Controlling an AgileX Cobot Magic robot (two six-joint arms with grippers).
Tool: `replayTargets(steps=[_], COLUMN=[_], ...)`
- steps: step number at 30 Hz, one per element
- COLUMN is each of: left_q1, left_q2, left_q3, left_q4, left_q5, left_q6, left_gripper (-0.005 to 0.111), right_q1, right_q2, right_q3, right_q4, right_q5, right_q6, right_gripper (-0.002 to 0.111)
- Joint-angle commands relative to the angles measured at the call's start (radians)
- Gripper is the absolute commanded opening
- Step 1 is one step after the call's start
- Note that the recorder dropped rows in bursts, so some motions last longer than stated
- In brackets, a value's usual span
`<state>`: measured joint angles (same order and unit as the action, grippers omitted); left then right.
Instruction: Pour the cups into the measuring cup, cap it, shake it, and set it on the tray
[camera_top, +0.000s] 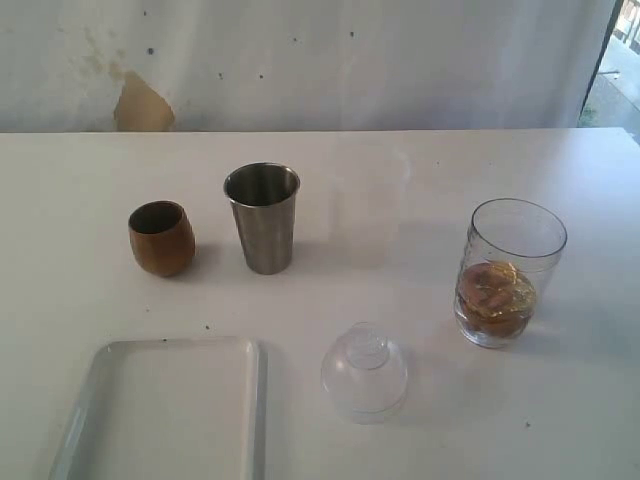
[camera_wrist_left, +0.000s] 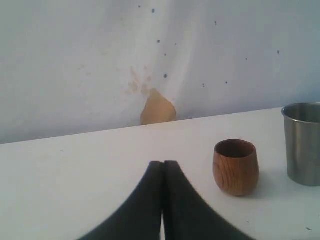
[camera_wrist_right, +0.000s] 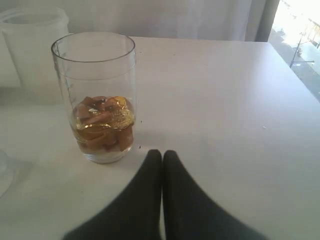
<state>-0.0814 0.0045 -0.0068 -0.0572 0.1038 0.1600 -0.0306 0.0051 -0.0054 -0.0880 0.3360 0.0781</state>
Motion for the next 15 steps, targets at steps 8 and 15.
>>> replayTargets(steps=[8, 15], left_q1=[0.0, 0.0], left_q2=[-0.004, -0.004], left_q3=[0.007, 0.007], left_q4=[-0.014, -0.014], left_q5=[0.132, 0.134], left_q6=[-0.002, -0.002], left_gripper=[0.0, 0.0], right_q1=[0.002, 0.002], right_q2=[-0.005, -0.005], right_q3=[0.005, 0.005], right_q4=[-0.006, -0.006], right_q5=[0.0, 0.0], right_q6=[0.005, 0.005], right_gripper=[0.0, 0.0])
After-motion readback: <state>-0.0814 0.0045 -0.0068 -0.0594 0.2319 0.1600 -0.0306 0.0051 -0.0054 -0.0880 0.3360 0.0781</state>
